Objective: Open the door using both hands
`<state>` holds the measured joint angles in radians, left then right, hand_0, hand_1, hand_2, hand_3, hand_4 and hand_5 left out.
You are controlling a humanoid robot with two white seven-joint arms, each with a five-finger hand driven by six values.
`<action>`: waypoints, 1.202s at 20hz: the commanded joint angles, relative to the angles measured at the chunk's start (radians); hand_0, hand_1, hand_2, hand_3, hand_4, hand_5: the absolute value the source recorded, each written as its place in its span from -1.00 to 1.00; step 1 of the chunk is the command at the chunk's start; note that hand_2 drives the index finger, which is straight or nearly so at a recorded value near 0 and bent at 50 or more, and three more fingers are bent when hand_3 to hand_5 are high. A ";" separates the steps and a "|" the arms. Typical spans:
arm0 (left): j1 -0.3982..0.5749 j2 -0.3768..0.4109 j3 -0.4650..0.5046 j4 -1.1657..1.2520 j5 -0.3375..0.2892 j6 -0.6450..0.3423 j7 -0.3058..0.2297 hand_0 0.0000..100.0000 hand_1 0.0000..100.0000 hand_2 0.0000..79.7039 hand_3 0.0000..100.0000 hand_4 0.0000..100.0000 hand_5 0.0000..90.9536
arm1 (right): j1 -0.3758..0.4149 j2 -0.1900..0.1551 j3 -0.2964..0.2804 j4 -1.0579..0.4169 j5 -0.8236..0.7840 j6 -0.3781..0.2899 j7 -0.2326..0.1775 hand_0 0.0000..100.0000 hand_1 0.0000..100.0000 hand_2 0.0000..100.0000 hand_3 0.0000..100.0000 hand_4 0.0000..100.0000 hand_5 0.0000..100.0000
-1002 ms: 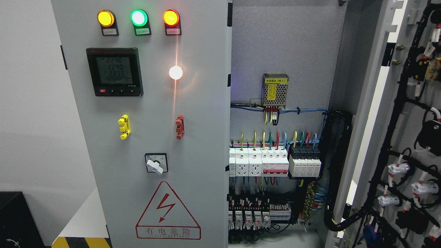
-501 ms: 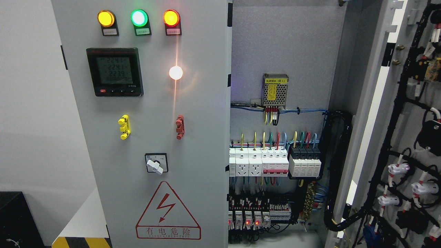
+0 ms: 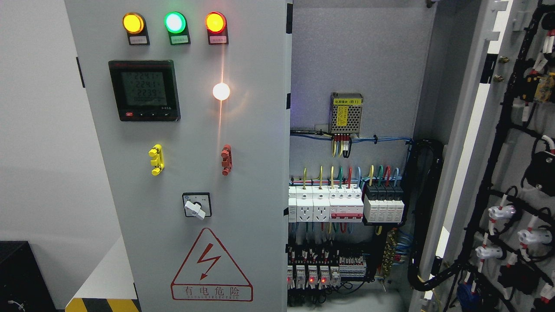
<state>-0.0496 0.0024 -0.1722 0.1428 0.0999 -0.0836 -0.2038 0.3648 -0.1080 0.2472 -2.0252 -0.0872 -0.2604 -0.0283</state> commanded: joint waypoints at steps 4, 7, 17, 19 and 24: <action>-0.001 -0.022 0.053 -0.005 -0.014 -0.008 0.107 -1.00 -1.00 -1.00 -1.00 -1.00 -1.00 | -0.196 -0.022 0.112 -0.049 -0.002 0.073 -0.004 -1.00 -1.00 -1.00 -1.00 -1.00 -1.00; -0.001 -0.042 0.051 -0.002 -0.015 -0.008 0.109 -1.00 -1.00 -1.00 -1.00 -1.00 -1.00 | -0.269 -0.022 0.119 -0.037 -0.003 0.104 -0.004 -1.00 -1.00 -1.00 -1.00 -1.00 -1.00; -0.001 -0.058 0.051 -0.006 -0.015 -0.008 0.158 -1.00 -1.00 -1.00 -1.00 -1.00 -1.00 | -0.443 -0.001 0.168 0.034 -0.003 0.164 -0.004 -1.00 -1.00 -1.00 -1.00 -1.00 -1.00; -0.001 -0.064 0.050 -0.006 -0.015 -0.007 0.162 -1.00 -1.00 -1.00 -1.00 -1.00 -1.00 | -0.469 0.005 0.170 0.057 -0.003 0.165 -0.004 -1.00 -1.00 -1.00 -1.00 -1.00 -1.00; -0.001 -0.068 0.053 -0.008 -0.012 -0.005 0.162 -1.00 -1.00 -1.00 -1.00 -1.00 -1.00 | -0.559 0.071 0.161 0.080 -0.005 0.288 -0.004 -1.00 -1.00 -1.00 -1.00 -1.00 -1.00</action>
<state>-0.0506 -0.0469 -0.1269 0.1378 0.0849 -0.0966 -0.0370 -0.0976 -0.1034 0.3848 -2.0009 -0.0906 -0.0357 -0.0316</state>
